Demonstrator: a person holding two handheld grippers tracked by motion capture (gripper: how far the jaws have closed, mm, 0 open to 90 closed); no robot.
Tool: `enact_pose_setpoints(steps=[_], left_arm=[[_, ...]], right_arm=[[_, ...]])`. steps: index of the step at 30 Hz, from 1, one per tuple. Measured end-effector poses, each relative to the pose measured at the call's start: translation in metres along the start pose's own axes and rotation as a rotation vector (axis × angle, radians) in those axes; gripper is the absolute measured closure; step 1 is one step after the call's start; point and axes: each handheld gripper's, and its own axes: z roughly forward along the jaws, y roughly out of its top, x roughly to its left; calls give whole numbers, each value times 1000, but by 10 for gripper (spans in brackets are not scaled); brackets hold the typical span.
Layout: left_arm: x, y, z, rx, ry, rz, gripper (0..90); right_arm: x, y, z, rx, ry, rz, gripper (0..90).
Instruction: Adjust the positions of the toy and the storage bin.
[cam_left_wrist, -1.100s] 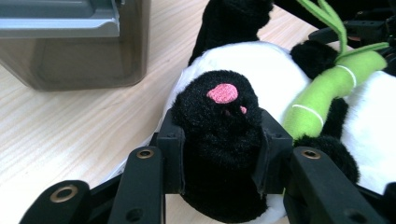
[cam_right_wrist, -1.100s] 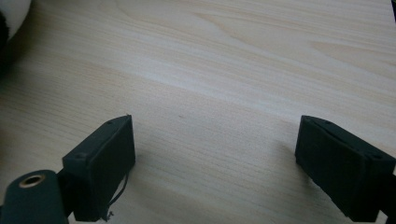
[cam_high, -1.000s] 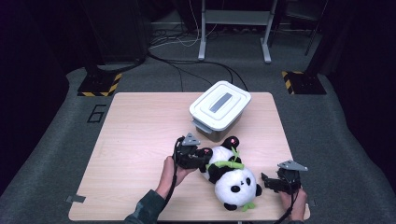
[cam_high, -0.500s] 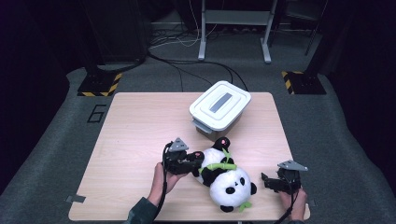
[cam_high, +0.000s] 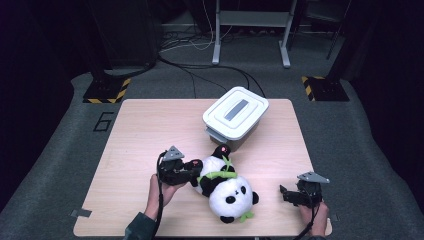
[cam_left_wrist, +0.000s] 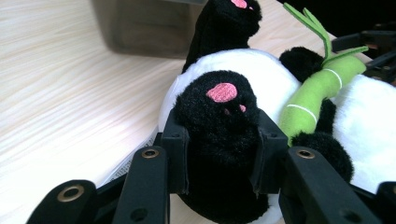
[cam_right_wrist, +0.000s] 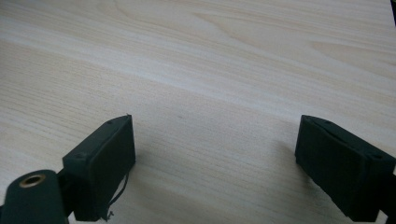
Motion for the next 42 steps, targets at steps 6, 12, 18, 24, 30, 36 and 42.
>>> enact_pose_setpoints(steps=[6, 12, 18, 24, 30, 36, 42], left_arm=[[22, -3, -13, 2, 27, -23, 643], [41, -7, -23, -16, 29, -67, 642], [55, -8, -31, -18, 57, -80, 640], [68, -10, -38, -23, 80, -108, 633], [71, -13, -40, -24, 100, -143, 582], [64, -10, -46, -50, 126, -167, 322], [48, 2, -59, -95, 152, -133, 152]], right_arm=[[0, 0, 0, 0, -1, 0, 114], [0, 0, 0, 0, -1, 0, 114], [0, 0, 0, 0, -2, 1, 114], [0, 0, 0, 0, -3, 0, 113], [0, 0, 0, -1, -5, -1, 113], [0, 0, 0, -1, -5, 4, 113], [0, 0, 0, 0, -5, 4, 114]])
